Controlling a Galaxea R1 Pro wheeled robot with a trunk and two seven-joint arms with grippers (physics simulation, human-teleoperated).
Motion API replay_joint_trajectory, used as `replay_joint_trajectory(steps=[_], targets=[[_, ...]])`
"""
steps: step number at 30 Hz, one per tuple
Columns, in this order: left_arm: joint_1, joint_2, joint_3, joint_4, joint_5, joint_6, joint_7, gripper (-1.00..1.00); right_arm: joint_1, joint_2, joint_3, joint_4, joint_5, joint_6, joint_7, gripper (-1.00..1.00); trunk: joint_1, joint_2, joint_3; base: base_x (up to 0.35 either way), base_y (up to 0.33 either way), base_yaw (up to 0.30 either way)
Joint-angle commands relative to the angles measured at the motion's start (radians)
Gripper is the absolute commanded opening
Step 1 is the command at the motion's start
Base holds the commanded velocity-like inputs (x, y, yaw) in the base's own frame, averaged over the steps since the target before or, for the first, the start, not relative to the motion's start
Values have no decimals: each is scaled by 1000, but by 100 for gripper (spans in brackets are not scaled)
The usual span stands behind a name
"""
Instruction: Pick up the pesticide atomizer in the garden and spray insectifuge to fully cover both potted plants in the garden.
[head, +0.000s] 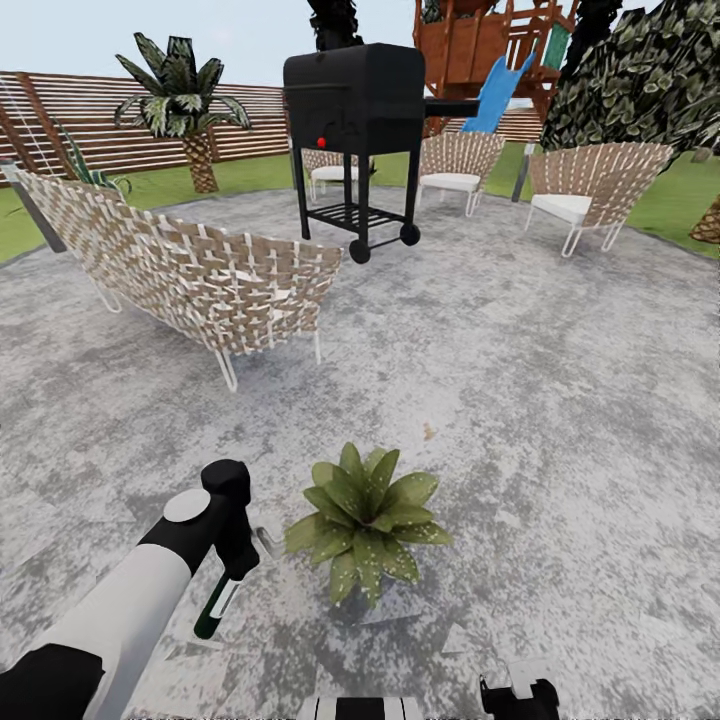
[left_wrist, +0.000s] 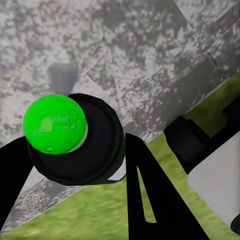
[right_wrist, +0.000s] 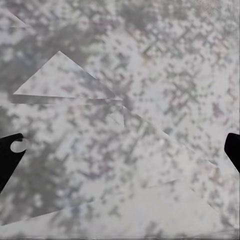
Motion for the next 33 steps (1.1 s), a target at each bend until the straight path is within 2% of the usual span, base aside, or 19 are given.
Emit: replay_joint_trajectory(steps=[1,6,9,13,15,21,28,33], targets=[[0,1,-4,-1,-6,10,-9,-100,-1,0,2,1,10,-1,-9,100,0,0,-1,-30,142,-6],[-7,0,-8,-4,-8,8,-9,-100,-1,-1,1,1,10,-1,-9,100,0,0,-1,-8,42,-2],[-13,5,-10,-10,-24,5,-9,-100,-1,-4,2,2,11,-1,-9,100,0,0,-1,0,2,0],[-13,-10,-11,-11,-33,7,-9,-100,-1,-8,2,3,12,-1,-9,100,0,0,-1,0,0,0],[-13,-13,-11,-12,-34,8,-9,-100,-1,-9,2,3,12,-1,-9,100,0,0,-1,0,0,0],[7,3,-1,-8,-25,6,-9,-100,-1,-6,2,1,11,-1,-9,100,0,0,-1,35,32,0],[7,-3,-3,-8,-24,9,-9,-100,-1,-7,1,1,11,-1,-10,100,0,0,-1,229,145,0],[9,-1,-5,-8,-21,5,-9,-100,-1,-8,0,1,10,-1,-9,100,0,0,-1,42,12,0]])
